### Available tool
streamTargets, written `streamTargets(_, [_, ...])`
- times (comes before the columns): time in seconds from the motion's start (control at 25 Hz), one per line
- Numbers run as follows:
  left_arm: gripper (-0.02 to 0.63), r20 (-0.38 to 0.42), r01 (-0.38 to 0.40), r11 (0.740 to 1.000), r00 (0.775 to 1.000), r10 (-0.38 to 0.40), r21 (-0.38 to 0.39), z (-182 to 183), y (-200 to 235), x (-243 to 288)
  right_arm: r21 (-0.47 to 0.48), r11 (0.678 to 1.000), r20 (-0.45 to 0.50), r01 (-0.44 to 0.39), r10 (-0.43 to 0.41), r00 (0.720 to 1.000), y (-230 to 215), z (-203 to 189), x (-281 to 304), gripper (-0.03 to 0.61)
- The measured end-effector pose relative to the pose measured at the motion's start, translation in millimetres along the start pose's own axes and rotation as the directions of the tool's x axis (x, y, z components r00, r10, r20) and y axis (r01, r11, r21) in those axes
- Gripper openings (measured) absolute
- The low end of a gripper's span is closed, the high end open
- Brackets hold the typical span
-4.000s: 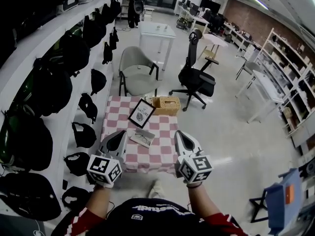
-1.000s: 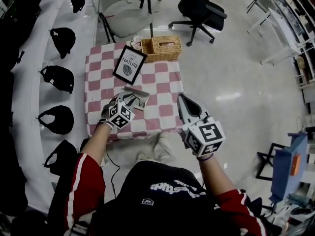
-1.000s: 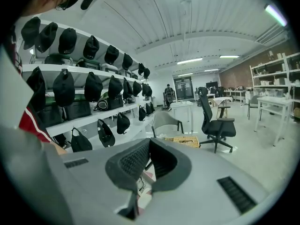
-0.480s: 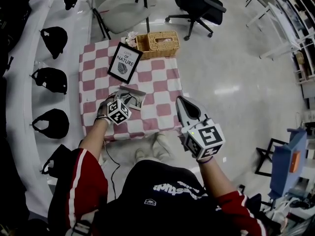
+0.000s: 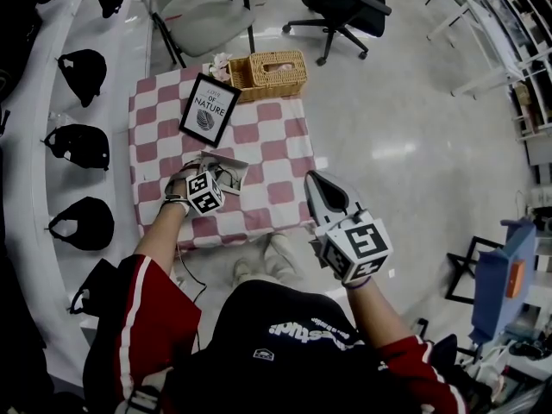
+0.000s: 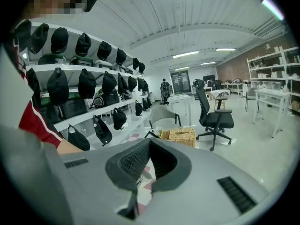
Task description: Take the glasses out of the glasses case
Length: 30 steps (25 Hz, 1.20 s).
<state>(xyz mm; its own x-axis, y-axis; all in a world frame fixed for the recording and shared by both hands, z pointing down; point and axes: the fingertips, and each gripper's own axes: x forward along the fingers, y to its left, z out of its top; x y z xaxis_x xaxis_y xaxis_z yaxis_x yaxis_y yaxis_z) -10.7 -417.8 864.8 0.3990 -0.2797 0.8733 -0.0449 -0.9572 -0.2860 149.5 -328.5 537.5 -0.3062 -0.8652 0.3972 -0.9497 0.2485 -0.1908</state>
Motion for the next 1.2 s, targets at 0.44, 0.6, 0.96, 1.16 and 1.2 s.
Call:
streamTargets(0.44, [0.089, -0.099, 0.092, 0.97, 0.993, -0.071, 0.225, 1, -10, 13, 0.022, 1.0, -0.006, 0.009, -0.009, 1.0, -10, -5, 0, -0.003])
streamTargets(0.6, [0.087, -0.118, 0.109, 0.939, 0.99, -0.074, 0.327, 4, -15, 15, 0.034, 0.999, -0.007, 0.009, -0.008, 1.0, -12, -6, 1, -0.003])
streamTargets(0.96, [0.06, -0.14, 0.12, 0.921, 0.988, -0.072, 0.37, 6, -21, 14, 0.055, 0.998, -0.007, 0.011, -0.011, 1.0, -14, -6, -1, -0.003])
streamTargets(1.16, [0.025, -0.14, 0.112, 0.911, 0.988, -0.06, 0.396, 8, -23, 10, 0.065, 0.998, -0.005, 0.012, -0.011, 1.0, -14, -5, -3, -0.003])
streamTargets(1.2, [0.023, -0.141, 0.11, 0.91, 0.988, -0.057, 0.4, 7, -22, 10, 0.066, 0.998, -0.004, 0.012, -0.012, 1.0, -14, -5, -3, -0.003])
